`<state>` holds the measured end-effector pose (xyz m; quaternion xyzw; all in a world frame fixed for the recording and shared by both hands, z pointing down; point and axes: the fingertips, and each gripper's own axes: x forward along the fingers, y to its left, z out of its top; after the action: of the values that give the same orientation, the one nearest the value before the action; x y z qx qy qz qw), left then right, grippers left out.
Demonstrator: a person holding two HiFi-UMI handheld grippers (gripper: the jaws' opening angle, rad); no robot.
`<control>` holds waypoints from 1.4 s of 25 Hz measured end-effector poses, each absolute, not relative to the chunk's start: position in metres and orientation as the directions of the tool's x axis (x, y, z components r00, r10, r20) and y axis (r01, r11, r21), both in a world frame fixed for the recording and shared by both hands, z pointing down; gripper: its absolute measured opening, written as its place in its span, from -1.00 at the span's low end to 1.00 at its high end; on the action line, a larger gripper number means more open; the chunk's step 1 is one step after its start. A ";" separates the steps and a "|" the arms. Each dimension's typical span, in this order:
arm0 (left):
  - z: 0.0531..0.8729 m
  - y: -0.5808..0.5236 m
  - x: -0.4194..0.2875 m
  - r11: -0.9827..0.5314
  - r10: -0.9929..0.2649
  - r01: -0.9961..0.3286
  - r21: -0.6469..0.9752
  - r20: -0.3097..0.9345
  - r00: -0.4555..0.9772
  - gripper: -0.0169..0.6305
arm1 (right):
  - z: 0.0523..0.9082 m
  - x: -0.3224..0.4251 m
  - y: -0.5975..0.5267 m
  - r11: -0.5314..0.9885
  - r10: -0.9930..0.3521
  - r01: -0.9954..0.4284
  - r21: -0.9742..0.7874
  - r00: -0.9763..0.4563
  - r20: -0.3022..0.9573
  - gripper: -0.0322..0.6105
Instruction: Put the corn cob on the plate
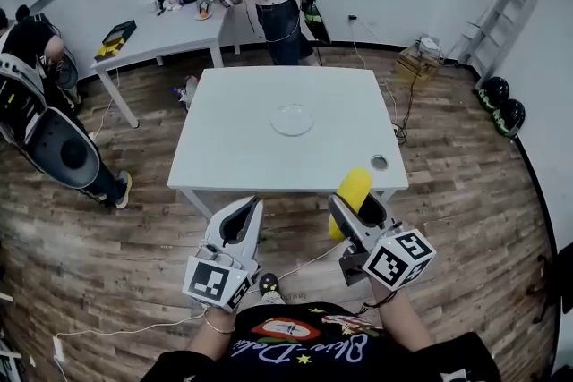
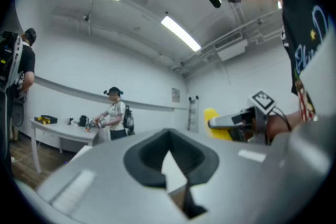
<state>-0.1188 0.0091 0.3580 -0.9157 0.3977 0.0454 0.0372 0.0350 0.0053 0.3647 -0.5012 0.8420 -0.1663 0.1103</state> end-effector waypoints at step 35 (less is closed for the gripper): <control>0.374 -0.310 -0.100 -0.518 -0.855 -0.855 -0.013 -0.005 0.519 -0.98 | 0.575 0.022 -0.438 0.535 -0.530 -0.811 -0.236 -0.540 0.654 -0.12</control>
<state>-0.1005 -0.3097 0.3736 -0.8713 0.4906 -0.0012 0.0070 0.0219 -0.4383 0.5751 -0.4011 0.8358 -0.2672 -0.2628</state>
